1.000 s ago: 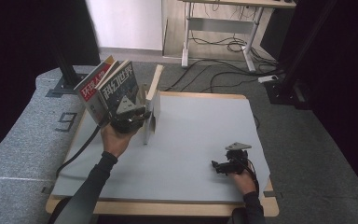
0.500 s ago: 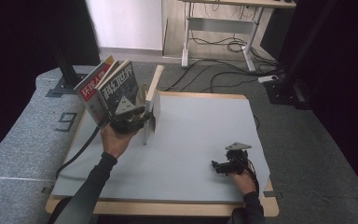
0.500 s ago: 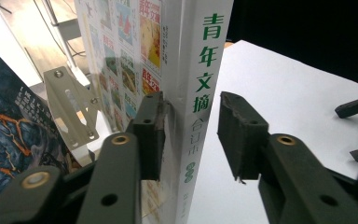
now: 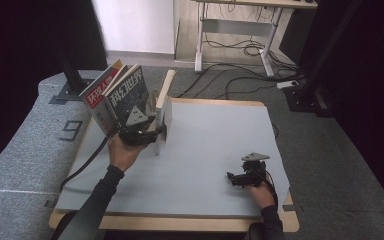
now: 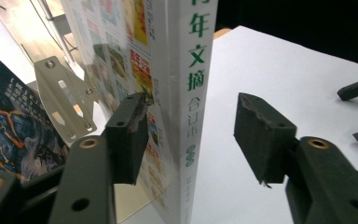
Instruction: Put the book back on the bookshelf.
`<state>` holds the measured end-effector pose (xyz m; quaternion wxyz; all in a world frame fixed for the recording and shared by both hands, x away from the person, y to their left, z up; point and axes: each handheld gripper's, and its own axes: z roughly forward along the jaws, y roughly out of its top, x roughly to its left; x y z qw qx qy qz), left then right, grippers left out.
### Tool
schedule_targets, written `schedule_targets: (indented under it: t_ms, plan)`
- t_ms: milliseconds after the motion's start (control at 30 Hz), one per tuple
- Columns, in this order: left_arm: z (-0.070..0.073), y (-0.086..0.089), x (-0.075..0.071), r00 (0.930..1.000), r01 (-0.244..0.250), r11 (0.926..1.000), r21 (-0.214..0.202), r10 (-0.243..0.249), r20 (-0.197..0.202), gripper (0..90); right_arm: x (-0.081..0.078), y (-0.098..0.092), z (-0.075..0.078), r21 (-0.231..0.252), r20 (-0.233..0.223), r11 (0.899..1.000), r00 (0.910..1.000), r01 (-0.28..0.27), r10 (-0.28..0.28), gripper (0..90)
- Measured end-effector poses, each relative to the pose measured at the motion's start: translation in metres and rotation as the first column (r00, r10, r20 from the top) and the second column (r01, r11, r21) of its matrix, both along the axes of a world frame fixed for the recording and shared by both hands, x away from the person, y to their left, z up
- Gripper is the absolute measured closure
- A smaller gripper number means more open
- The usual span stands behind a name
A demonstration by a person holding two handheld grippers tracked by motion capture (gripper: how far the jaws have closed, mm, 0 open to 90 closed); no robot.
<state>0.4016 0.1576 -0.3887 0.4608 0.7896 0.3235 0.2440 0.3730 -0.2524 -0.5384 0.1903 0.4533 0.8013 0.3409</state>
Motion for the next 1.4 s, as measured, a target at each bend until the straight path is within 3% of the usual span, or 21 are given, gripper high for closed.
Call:
schedule_targets:
  t_ms: [233, 300, 400, 433, 567, 800, 1000, 1400]
  plan:
    - [-0.002, 0.000, 0.000, 0.9996, 0.027, 0.9993, 0.027, -0.026, -0.014, 33.6, 0.000, 0.000, 0.000, 0.000, 0.000, 1.000, 1.0000, 0.000, 0.000, 0.0]
    - [-0.004, 0.000, 0.000, 0.9988, 0.038, 0.9992, 0.016, -0.037, -0.032, 29.4, 0.000, 0.000, 0.000, 0.001, 0.000, 1.000, 1.0000, 0.000, 0.000, 0.0]
    - [-0.009, 0.008, 0.003, 0.9939, 0.040, 0.9982, -0.044, -0.045, -0.100, 24.4, 0.000, 0.000, 0.000, 0.000, 0.001, 1.000, 1.0000, -0.001, 0.001, 0.0]
    - [-0.011, 0.009, 0.004, 0.9932, 0.038, 0.9982, -0.046, -0.043, -0.109, 19.3, 0.000, 0.000, 0.000, -0.001, 0.002, 1.000, 1.0000, -0.001, 0.001, 0.0]
    - [-0.016, 0.013, 0.002, 0.9917, 0.041, 0.9985, -0.036, -0.045, -0.121, 13.8, 0.000, 0.000, 0.000, -0.002, 0.001, 1.000, 1.0000, -0.001, 0.001, 0.0]
    - [-0.019, 0.014, -0.009, 0.9930, 0.054, 0.9981, 0.031, -0.050, -0.107, 5.5, 0.000, 0.000, 0.000, -0.001, 0.001, 1.000, 1.0000, -0.001, 0.001, 0.0]
    - [-0.024, 0.023, -0.017, 0.9897, 0.088, 0.9961, -0.012, -0.088, -0.113, 4.5, 0.000, 0.000, 0.000, 0.000, 0.001, 1.000, 1.0000, -0.001, 0.001, 0.0]
    - [-0.033, 0.037, -0.028, 0.9804, 0.162, 0.9867, -0.009, -0.162, -0.112, 0.0, 0.000, 0.000, 0.000, -0.001, 0.001, 1.000, 1.0000, -0.001, 0.001, 0.0]
